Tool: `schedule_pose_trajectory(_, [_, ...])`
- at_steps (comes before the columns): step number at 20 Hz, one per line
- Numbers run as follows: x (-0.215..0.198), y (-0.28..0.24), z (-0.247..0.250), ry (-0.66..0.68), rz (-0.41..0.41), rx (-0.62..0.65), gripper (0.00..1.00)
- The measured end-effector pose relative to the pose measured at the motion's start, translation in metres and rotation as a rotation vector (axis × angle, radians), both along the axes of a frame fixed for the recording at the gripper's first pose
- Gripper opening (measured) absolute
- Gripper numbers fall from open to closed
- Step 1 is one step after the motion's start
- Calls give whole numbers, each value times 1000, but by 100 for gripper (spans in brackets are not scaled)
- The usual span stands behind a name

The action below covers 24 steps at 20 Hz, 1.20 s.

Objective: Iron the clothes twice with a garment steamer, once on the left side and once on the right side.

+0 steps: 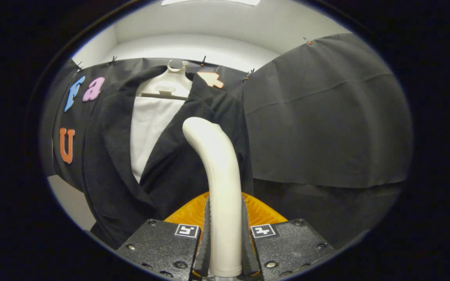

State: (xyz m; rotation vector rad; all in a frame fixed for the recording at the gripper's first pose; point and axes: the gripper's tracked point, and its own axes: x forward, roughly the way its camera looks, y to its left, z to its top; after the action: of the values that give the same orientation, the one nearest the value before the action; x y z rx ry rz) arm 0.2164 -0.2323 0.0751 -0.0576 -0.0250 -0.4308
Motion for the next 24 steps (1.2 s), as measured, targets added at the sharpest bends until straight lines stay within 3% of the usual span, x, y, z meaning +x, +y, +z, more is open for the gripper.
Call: schedule_pose_trajectory(24, [-54, 20, -137, 237, -125, 77, 35])
